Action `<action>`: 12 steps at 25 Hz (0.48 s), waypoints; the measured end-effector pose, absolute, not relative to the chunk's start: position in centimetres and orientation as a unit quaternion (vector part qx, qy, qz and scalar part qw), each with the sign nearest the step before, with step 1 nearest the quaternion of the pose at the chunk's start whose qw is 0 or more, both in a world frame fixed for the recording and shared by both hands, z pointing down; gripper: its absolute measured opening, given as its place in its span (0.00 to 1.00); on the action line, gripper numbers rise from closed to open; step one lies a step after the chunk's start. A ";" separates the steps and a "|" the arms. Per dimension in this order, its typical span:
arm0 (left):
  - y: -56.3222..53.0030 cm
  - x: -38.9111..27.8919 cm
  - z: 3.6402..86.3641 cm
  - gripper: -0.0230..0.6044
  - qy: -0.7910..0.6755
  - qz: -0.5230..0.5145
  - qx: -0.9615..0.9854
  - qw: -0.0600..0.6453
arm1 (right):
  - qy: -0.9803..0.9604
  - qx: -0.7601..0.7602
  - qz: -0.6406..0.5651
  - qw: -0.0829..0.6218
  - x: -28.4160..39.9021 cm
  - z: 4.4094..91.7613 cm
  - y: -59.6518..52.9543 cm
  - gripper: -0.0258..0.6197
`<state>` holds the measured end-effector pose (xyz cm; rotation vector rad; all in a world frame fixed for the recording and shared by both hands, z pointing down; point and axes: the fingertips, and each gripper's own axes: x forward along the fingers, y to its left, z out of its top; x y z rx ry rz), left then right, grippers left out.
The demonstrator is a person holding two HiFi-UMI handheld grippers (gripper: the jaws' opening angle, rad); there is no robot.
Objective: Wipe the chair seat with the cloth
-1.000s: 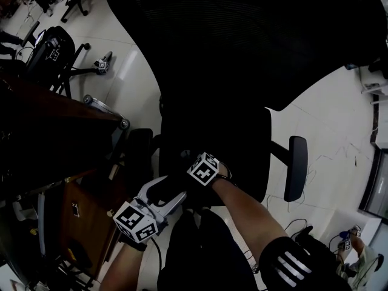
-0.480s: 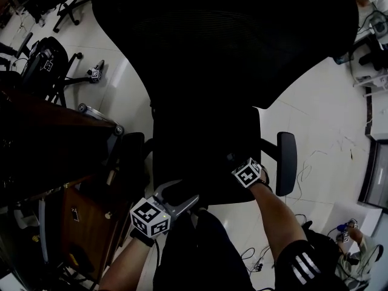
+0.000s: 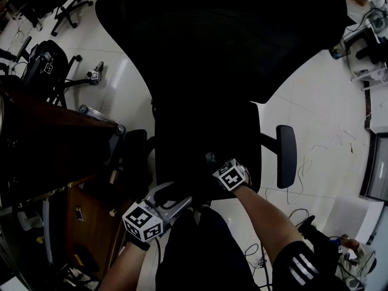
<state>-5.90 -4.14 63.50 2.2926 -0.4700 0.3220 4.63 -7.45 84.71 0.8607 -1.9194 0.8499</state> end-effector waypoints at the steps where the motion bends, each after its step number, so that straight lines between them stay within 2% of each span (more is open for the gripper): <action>1: -4.0 -6.8 63.2 0.47 -0.192 0.127 0.897 0.377 | -0.780 0.326 0.338 0.413 1.7 84.3 -7.3 0.13; 7: -3.5 -12.0 62.4 0.47 -0.234 0.134 0.889 0.369 | -0.837 0.216 0.298 0.404 -12.9 83.8 -5.2 0.13; 12: -3.0 -13.5 62.6 0.47 -0.250 0.132 0.883 0.376 | -0.841 0.157 0.258 0.449 -17.0 86.3 -1.6 0.13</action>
